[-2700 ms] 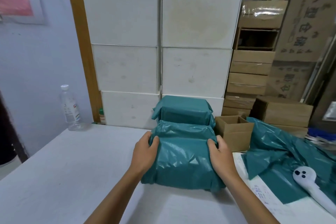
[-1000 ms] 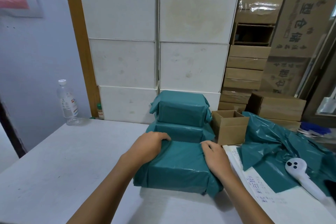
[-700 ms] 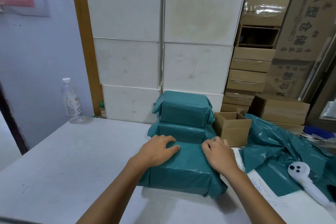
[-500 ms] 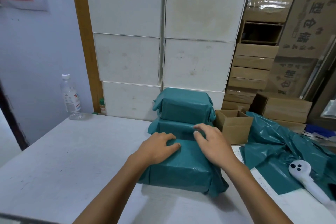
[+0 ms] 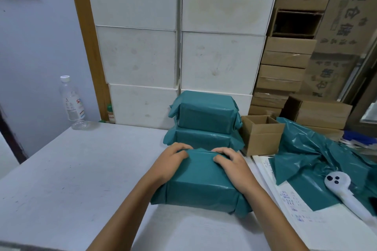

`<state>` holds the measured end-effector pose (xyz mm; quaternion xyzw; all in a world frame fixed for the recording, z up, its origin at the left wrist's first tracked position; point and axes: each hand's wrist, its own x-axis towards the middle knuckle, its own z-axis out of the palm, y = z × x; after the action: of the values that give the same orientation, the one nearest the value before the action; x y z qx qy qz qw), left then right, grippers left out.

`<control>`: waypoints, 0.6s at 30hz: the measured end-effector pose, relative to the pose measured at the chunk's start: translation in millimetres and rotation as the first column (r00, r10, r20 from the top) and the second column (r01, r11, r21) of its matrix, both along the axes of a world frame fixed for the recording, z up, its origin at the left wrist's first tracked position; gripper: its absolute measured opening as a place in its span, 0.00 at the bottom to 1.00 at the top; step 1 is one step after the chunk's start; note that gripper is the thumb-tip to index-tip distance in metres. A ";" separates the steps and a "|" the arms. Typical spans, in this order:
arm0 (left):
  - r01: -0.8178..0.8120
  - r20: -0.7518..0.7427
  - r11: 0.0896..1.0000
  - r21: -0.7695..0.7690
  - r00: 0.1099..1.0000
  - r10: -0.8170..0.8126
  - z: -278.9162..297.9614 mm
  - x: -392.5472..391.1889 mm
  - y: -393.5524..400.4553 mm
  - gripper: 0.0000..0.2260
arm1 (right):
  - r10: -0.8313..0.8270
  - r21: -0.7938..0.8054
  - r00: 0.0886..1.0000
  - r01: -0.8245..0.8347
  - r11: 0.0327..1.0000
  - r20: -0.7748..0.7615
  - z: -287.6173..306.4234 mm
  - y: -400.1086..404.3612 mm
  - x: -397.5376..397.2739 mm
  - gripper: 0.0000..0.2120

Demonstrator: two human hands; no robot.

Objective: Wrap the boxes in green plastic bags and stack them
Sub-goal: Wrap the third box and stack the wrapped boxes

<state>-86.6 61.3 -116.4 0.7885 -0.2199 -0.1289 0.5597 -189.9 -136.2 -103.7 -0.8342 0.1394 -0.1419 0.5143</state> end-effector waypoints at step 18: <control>0.036 -0.039 0.999 0.004 0.999 -0.035 -6.1 9.1 10.1 0.08 | -0.091 0.088 0.991 0.100 0.991 -0.096 -5.5 -8.1 2.6 0.08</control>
<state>-77.5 71.4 -122.6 0.7831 -0.2226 -0.1546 0.5597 -187.3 -144.4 -109.3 -0.8076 0.2092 -0.1211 0.5379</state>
